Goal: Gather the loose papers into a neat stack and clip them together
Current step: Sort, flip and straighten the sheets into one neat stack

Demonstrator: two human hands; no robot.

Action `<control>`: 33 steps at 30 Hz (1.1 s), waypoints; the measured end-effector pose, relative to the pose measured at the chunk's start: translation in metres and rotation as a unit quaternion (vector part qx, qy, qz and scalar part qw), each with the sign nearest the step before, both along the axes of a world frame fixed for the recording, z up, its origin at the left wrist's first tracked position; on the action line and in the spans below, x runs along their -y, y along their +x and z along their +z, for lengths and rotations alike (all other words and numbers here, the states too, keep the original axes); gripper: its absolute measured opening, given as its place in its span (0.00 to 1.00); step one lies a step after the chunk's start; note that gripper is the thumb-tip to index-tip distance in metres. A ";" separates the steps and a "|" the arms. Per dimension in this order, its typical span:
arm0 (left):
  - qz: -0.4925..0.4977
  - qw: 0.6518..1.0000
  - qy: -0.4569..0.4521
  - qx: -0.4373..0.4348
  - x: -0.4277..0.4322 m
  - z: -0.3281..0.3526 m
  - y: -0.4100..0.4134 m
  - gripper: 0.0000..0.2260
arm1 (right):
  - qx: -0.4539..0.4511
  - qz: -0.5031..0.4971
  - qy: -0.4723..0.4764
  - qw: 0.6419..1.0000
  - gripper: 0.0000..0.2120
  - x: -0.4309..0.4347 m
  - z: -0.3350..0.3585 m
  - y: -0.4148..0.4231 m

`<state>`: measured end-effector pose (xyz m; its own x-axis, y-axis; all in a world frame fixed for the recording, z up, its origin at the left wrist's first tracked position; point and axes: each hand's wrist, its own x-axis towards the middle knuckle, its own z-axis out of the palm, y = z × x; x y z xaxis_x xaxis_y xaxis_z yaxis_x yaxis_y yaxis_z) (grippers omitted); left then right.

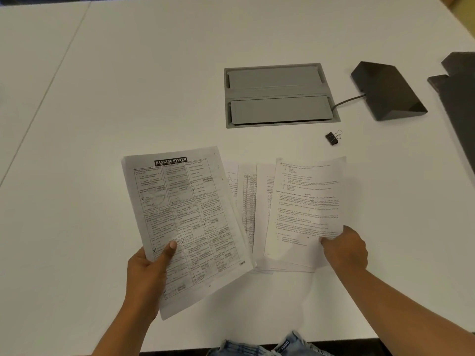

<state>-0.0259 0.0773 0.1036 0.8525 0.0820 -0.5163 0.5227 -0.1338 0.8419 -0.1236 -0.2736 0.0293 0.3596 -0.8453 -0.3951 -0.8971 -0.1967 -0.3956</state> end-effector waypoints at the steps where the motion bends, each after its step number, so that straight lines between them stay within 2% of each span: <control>1: 0.002 1.000 -0.002 0.000 0.000 0.000 0.000 0.13 | 0.001 -0.002 0.003 1.000 0.13 0.000 -0.001 0.001; 5: 0.007 1.000 -0.005 -0.002 0.000 0.002 0.001 0.12 | 0.011 -0.003 0.010 1.000 0.12 0.002 -0.003 0.002; 9: 0.009 1.000 -0.003 -0.003 0.000 0.002 0.003 0.13 | -0.001 -0.011 0.018 1.000 0.16 0.004 0.000 0.007; 13: 0.008 1.000 -0.002 -0.003 0.002 0.002 0.003 0.12 | -0.003 -0.019 0.037 0.999 0.16 0.006 0.000 0.007; 16: 0.005 1.000 -0.003 -0.002 0.004 0.003 0.003 0.12 | -0.010 -0.049 0.066 0.997 0.15 0.009 -0.003 0.008; 25: -0.004 1.000 0.002 0.000 0.005 0.002 0.002 0.13 | -0.021 -0.130 0.142 0.981 0.22 0.018 -0.003 0.014; 28: -0.005 1.000 0.004 0.000 0.006 0.001 0.001 0.13 | -0.033 -0.121 0.146 0.981 0.19 0.017 -0.001 0.019; 31: -0.003 1.000 0.006 0.002 0.007 0.001 0.000 0.11 | -0.058 -0.087 0.107 0.989 0.13 0.011 -0.003 0.023; 33: -0.004 1.000 0.005 0.004 0.008 0.001 0.000 0.10 | -0.063 -0.065 0.084 0.992 0.12 0.006 -0.001 0.024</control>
<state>-0.0262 0.0690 0.1046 0.8569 0.0800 -0.5092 0.5154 -0.1464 0.8443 -0.0996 -0.2793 0.0287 0.1901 -0.7998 -0.5693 -0.9550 -0.0163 -0.2960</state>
